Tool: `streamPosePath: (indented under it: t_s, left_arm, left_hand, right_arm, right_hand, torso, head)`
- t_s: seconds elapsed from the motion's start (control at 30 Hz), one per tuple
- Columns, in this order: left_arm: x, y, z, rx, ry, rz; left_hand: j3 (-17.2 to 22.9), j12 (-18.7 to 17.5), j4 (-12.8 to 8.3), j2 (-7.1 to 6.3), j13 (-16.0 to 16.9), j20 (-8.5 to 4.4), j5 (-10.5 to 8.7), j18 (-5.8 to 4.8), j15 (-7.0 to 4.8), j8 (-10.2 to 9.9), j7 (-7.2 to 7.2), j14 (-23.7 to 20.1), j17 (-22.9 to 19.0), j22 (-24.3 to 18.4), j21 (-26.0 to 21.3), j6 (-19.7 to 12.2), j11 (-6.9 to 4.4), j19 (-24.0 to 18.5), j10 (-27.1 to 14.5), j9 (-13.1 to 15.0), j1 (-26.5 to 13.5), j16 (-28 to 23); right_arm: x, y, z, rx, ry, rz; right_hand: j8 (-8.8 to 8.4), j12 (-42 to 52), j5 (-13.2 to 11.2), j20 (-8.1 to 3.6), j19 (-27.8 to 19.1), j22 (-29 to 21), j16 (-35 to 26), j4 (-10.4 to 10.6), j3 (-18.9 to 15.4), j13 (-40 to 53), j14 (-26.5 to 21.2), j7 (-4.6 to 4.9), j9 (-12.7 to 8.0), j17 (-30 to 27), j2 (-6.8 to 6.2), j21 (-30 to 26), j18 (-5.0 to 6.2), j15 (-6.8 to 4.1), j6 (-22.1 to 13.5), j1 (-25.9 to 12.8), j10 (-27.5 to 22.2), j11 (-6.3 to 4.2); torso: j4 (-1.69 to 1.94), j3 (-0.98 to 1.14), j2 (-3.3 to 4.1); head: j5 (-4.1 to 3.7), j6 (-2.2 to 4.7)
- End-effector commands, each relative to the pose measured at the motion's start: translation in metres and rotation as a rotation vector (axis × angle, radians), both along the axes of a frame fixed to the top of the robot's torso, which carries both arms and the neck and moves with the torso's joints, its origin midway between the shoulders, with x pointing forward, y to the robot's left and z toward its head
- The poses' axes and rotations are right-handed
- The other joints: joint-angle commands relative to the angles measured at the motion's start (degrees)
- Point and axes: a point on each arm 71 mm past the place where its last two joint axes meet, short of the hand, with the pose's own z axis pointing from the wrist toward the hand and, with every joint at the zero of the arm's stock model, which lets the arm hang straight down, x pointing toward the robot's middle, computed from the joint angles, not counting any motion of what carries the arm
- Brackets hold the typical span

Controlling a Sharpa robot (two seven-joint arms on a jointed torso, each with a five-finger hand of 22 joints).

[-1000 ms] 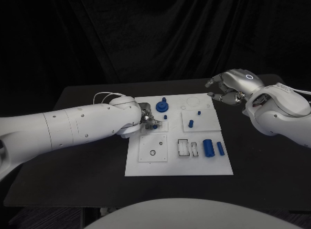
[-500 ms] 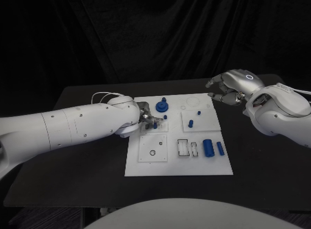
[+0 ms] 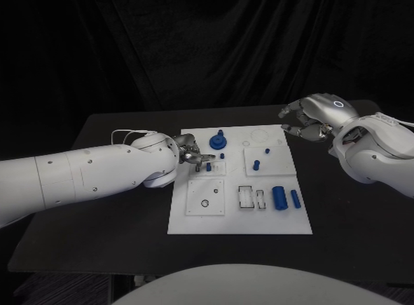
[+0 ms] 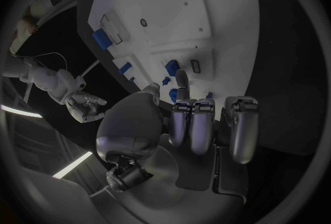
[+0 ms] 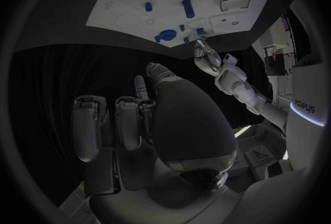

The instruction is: Assemble the parts on the task board

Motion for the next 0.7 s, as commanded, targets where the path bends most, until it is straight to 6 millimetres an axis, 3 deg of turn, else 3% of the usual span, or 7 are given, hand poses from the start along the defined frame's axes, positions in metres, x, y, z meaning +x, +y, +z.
streamPosePath:
  t_s: [0.03,0.23,0.47,0.57,0.63,0.7]
  left_arm:
    - [0.0,0.003,0.019,-0.074,-0.185,-0.018]
    - [-0.001,0.023,0.035,-0.062,-0.218,0.003]
    - [0.013,0.037,0.042,-0.013,-0.188,0.032]
    - [0.024,0.041,0.04,0.02,-0.146,0.05]
    - [0.03,0.041,0.038,0.044,-0.121,0.057]
    - [0.037,0.041,0.035,0.068,-0.099,0.06]
  left_hand:
    - [-0.44,0.2,-0.07,0.06,15.09,-0.33,1.25,0.12,-0.45,0.5,-0.16,5.95,15.09,11.89,0.32,-0.37,-0.39,3.82,6.05,1.81,1.46,0.14]
    - [-0.7,0.2,-0.15,0.26,15.09,-0.49,3.51,0.06,-0.62,0.9,-0.41,5.95,15.09,12.15,0.43,-0.26,-0.6,3.99,6.05,3.75,3.65,0.14]
    - [-0.72,0.2,-0.23,0.37,15.09,-0.54,3.95,-0.02,-0.66,0.91,-0.47,5.95,15.09,12.42,0.56,-0.27,-0.66,4.17,6.05,4.21,4.35,0.14]
    - [-0.64,0.2,-0.39,0.48,15.09,-0.57,4.02,-0.01,-0.69,0.67,-0.46,5.95,15.09,12.39,0.54,-0.5,-0.66,4.15,6.05,4.45,5.15,0.14]
    - [-0.63,0.2,-0.43,0.52,15.09,-0.58,4.01,0.0,-0.68,0.52,-0.43,5.95,15.09,12.34,0.51,-0.61,-0.65,4.11,6.05,4.45,5.39,0.14]
    - [-0.68,0.2,-0.42,0.5,15.09,-0.58,3.78,0.04,-0.67,0.34,-0.39,5.95,15.09,12.23,0.44,-0.72,-0.63,4.02,6.05,4.42,5.55,0.14]
  right_arm:
    - [-0.001,-0.001,0.0,0.005,-0.006,-0.009]
    - [-0.001,-0.001,0.0,0.007,-0.01,-0.007]
    - [0.0,0.0,0.001,0.01,-0.018,-0.001]
    - [0.0,0.001,0.001,0.01,-0.017,0.001]
    - [0.0,0.001,0.0,0.009,-0.015,0.002]
    - [0.001,0.001,0.0,0.008,-0.014,0.001]
  right_hand:
    - [0.02,-0.25,0.38,0.36,4.18,13.84,-0.16,0.15,0.13,12.69,4.73,-0.01,-0.09,11.23,0.18,-0.32,0.49,0.57,0.41,-0.42,3.74,0.3]
    - [0.02,-0.25,0.38,0.36,4.18,13.84,-0.16,0.15,0.13,12.69,4.73,-0.01,-0.09,11.23,0.18,-0.32,0.49,0.57,0.41,-0.42,3.74,0.3]
    - [0.02,-0.33,0.4,0.37,4.21,13.86,-0.14,0.22,0.14,12.61,4.74,-0.01,-0.11,11.25,0.17,-0.26,0.48,0.58,0.45,-0.5,3.66,0.3]
    - [0.03,-0.32,0.42,0.37,4.21,13.86,-0.11,0.2,0.17,12.61,4.75,-0.02,-0.12,11.28,0.17,-0.25,0.47,0.58,0.48,-0.47,3.66,0.29]
    - [0.03,-0.32,0.42,0.37,4.21,13.86,-0.11,0.2,0.17,12.61,4.75,-0.02,-0.12,11.28,0.17,-0.25,0.47,0.58,0.48,-0.47,3.66,0.29]
    - [0.06,-0.29,0.49,0.38,4.25,13.89,-0.04,0.16,0.26,12.65,4.77,-0.06,-0.13,11.33,0.21,-0.18,0.46,0.58,0.56,-0.38,3.7,0.26]
  torso:
    - [-0.02,-0.02,0.03]
    - [-0.07,-0.07,0.05]
    - [0.04,-0.01,0.04]
    - [0.03,0.11,0.04]
    - [0.12,0.09,0.16]
    - [0.32,-0.08,0.39]
  head:
    - [0.5,-0.01]
    - [1.05,-0.01]
    - [1.78,-0.01]
    - [1.76,-0.01]
    - [1.47,-0.01]
    - [1.19,-0.01]
